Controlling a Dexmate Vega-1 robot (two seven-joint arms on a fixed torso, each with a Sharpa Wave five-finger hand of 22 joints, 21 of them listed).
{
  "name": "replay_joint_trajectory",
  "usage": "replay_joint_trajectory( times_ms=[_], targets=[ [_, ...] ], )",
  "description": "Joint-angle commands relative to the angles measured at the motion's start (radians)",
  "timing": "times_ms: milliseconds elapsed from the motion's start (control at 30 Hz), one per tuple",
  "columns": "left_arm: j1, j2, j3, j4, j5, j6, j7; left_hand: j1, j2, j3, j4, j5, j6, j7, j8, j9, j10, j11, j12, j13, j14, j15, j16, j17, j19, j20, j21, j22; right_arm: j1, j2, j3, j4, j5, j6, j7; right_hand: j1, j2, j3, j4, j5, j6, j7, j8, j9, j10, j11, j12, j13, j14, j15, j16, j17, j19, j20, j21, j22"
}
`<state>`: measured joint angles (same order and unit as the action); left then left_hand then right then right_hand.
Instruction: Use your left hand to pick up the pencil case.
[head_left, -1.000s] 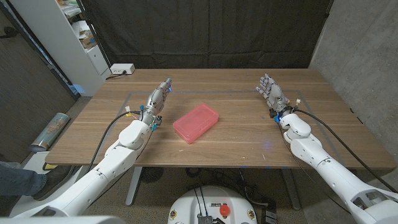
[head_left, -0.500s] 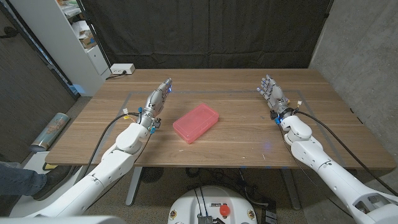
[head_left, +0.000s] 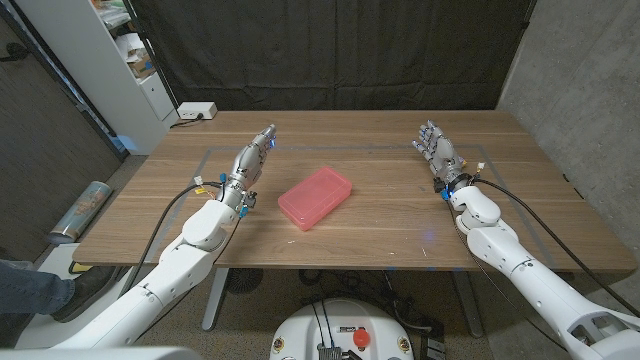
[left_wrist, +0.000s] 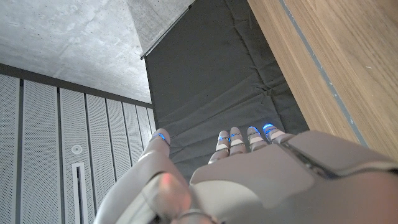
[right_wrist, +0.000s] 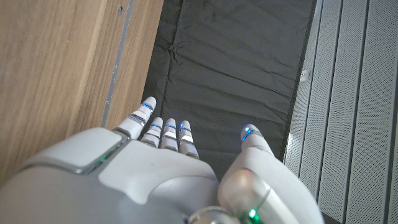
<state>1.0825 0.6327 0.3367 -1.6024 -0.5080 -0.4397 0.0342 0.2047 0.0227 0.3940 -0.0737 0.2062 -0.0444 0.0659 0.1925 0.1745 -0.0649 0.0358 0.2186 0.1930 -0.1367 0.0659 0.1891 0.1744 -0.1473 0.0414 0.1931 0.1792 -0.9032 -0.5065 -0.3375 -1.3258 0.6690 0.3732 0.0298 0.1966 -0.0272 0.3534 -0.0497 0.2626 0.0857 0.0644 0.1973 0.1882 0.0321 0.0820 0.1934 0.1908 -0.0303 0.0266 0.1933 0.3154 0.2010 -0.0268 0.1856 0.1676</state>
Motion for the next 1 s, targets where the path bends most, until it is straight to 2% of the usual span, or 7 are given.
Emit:
replay_joint_trajectory(
  times_ms=[33, 733, 1000],
  targets=[
    [0.010, 0.004, -0.002, -0.018, 0.033, -0.019, 0.007, 0.013, 0.000, 0.003, -0.008, -0.005, 0.008, 0.005, 0.006, 0.005, 0.001, 0.000, 0.004, 0.003, 0.008, 0.000, 0.002, 0.006, -0.006, 0.004, 0.005, 0.002, 0.000, 0.004, 0.000, 0.003, -0.002, 0.003, -0.004, 0.003, 0.010, -0.002, 0.001, 0.004, 0.010, -0.001, 0.001, 0.002, 0.006, 0.002, 0.007, 0.002, 0.001, 0.002, 0.003, -0.002, 0.007, 0.003, 0.006, 0.003],
    [0.023, 0.008, 0.003, -0.051, 0.089, -0.039, 0.023, 0.017, 0.003, 0.004, -0.012, -0.007, 0.016, 0.004, 0.006, 0.005, 0.002, -0.003, 0.004, 0.003, 0.009, 0.001, 0.001, 0.006, -0.008, 0.007, 0.005, 0.003, 0.023, 0.010, 0.000, 0.035, 0.008, 0.004, 0.018, 0.000, 0.011, -0.005, 0.001, 0.004, 0.011, -0.001, 0.000, 0.002, 0.006, 0.002, 0.006, 0.002, 0.001, 0.002, 0.003, -0.008, 0.007, 0.004, 0.006, 0.003],
    [0.026, -0.001, 0.008, -0.044, 0.080, -0.071, 0.002, 0.020, 0.004, 0.005, -0.015, -0.008, 0.019, 0.002, 0.006, 0.005, 0.003, -0.004, 0.004, 0.003, 0.010, 0.000, 0.000, 0.006, -0.010, 0.011, 0.005, 0.003, 0.032, 0.015, -0.001, 0.049, 0.006, 0.011, 0.023, 0.001, 0.013, -0.005, 0.000, 0.004, 0.012, -0.001, 0.000, 0.002, 0.006, 0.004, 0.006, 0.002, 0.001, 0.001, 0.004, -0.011, 0.008, 0.004, 0.006, 0.003]
  ],
)
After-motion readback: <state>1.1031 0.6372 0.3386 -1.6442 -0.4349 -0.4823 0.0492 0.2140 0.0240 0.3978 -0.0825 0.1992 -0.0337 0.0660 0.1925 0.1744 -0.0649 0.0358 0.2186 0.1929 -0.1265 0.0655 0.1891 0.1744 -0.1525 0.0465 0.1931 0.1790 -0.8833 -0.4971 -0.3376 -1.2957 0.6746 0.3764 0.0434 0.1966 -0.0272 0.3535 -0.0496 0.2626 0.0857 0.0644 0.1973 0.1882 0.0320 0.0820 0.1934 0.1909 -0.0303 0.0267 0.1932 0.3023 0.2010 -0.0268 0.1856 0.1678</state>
